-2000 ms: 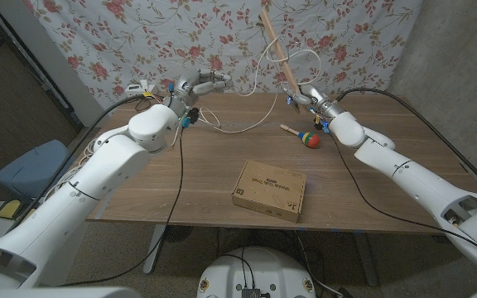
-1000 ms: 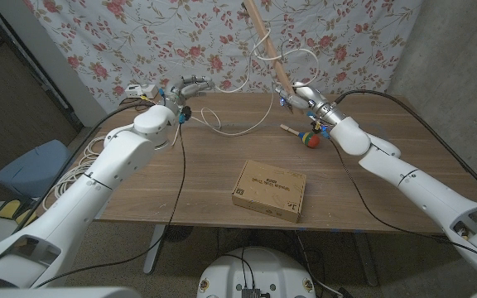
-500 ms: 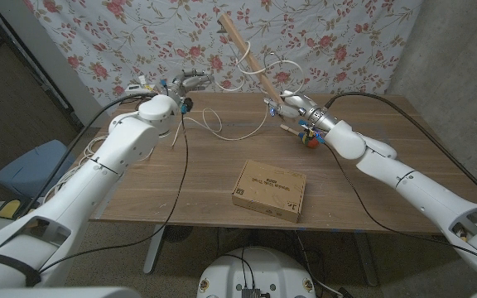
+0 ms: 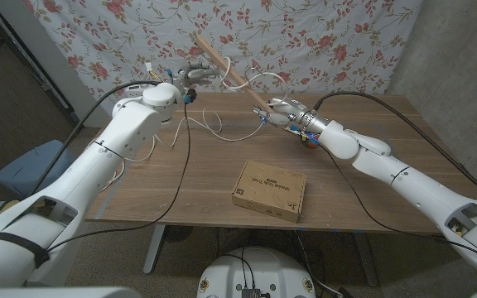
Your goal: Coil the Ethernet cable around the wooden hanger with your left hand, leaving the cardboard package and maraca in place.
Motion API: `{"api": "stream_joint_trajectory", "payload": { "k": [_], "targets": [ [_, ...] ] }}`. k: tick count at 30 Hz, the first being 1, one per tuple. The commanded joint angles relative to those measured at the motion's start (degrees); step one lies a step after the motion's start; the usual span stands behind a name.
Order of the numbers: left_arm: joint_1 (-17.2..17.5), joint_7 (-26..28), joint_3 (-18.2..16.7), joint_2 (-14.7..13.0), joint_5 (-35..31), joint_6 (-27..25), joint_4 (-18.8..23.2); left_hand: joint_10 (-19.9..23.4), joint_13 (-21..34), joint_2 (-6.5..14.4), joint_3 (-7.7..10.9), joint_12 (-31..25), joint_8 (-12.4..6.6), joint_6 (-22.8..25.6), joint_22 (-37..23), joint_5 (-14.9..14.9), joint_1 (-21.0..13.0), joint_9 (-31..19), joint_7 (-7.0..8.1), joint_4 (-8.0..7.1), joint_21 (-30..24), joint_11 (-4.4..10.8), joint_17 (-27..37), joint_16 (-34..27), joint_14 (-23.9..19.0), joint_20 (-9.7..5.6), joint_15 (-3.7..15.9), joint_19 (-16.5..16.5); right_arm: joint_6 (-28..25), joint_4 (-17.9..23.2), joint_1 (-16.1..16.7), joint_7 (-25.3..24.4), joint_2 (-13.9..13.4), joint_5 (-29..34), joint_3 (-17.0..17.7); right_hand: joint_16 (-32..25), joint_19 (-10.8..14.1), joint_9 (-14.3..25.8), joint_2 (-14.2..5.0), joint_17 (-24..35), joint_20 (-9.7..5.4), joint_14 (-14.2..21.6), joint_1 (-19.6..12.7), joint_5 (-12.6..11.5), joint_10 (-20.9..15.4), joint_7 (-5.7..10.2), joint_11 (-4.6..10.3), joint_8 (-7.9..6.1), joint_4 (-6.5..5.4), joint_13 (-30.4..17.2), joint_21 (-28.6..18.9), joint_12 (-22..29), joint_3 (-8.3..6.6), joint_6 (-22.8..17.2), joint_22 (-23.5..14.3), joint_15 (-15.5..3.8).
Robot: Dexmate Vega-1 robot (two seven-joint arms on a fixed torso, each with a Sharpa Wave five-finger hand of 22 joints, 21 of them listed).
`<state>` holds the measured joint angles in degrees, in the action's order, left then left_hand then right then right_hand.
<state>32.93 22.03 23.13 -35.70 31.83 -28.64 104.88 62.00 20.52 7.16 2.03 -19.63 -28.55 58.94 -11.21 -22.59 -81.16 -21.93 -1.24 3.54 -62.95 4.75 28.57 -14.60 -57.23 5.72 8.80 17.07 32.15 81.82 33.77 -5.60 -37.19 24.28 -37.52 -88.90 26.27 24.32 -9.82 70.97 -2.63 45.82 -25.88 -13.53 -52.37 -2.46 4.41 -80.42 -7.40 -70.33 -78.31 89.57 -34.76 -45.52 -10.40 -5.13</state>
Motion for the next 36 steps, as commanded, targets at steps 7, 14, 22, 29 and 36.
{"api": "stream_joint_trajectory", "payload": {
  "k": [7, 14, 22, 29, 36],
  "targets": [
    [-3.69, -0.47, -0.66, -3.09, -1.69, -5.48, 5.36, 3.53, 21.98, 1.1, 0.13, -0.23, -0.21, 0.22, -0.01, -0.05, -0.72, -0.25, -0.18, -0.31, -0.36, 3.41, 0.26, 0.14, -0.6, 0.18, 3.51, -0.37, -3.53, -8.42, -4.67, 2.56, 2.05, 2.17, -4.42, -0.26, -0.27, 0.11, -0.16, 0.05, -2.44, -0.54, 0.12, -0.1, 0.44, -0.28, 0.23, -0.51, -0.1, 0.11, 0.11, -0.19, 0.11, 0.17, -0.07, -6.54],
    [-3.94, 0.39, -1.91, -4.43, -1.93, -7.98, 8.07, 3.72, 22.1, 1.2, 0.22, -0.25, -0.08, 0.37, 0.0, 0.04, -1.04, -0.2, -0.35, -0.22, -0.47, 3.09, 0.5, 0.17, -0.47, 0.25, 3.66, -0.48, -6.23, -10.7, -5.82, -8.59, 2.15, 13.66, -7.79, -0.22, -0.41, 0.18, -0.13, 0.05, -2.43, -0.81, 0.18, -0.14, 0.69, -0.3, 0.19, -0.64, -0.12, 0.16, 0.28, -0.33, 0.18, 0.2, -0.06, -6.54],
    [-5.4, 0.15, -2.1, -5.41, -2.35, -10.35, 9.46, 3.6, 22.08, 1.13, 0.15, -0.06, 0.01, 0.29, 0.01, 0.16, -1.04, -0.36, -0.36, -0.3, -0.6, 3.22, 0.55, 0.21, -0.6, 0.27, 3.61, -0.48, -6.79, -17.6, -9.19, -21.0, 3.5, 22.2, -13.08, -0.19, -0.79, -0.07, -0.03, 0.06, -2.8, -1.17, 0.38, -0.3, 1.28, 0.15, 0.79, -0.51, -0.23, 0.77, 0.75, -0.97, 0.35, 0.47, -0.03, -6.62],
    [-7.64, -1.47, -0.97, -5.27, -2.51, -11.56, 8.71, 3.61, 22.19, 1.11, 0.12, -0.01, 0.08, 0.38, 0.02, 0.26, -1.11, -0.45, -0.32, -0.34, -0.69, 3.23, 0.68, 0.25, -0.6, 0.32, 3.51, -0.57, -5.9, -19.28, -11.65, -26.28, 3.67, 25.66, -17.06, -0.22, -0.78, -0.41, 0.02, 0.05, -2.8, -1.08, 0.4, -0.34, 0.82, 0.38, 0.84, -0.5, -0.2, 1.43, 0.89, -1.36, 0.4, 0.04, -0.02, -6.67],
    [-10.8, -3.89, 1.51, -4.28, -3.74, -11.16, 6.45, 3.68, 22.14, 1.15, 0.1, 0.08, 0.13, 0.47, 0.03, 0.33, -1.11, -0.52, -0.41, -0.42, -0.77, 3.19, 0.76, 0.3, -0.62, 0.36, 3.53, -0.62, -5.91, -20.42, -13.61, -27.94, 4.26, 28.03, -20.3, -0.26, -0.64, -0.32, 0.03, 0.05, -2.81, -0.87, 0.4, -0.38, 0.73, 0.26, 0.94, -0.64, -0.13, 1.23, 1.04, -1.3, 0.46, 0.1, -0.04, -6.67]
  ]
}}
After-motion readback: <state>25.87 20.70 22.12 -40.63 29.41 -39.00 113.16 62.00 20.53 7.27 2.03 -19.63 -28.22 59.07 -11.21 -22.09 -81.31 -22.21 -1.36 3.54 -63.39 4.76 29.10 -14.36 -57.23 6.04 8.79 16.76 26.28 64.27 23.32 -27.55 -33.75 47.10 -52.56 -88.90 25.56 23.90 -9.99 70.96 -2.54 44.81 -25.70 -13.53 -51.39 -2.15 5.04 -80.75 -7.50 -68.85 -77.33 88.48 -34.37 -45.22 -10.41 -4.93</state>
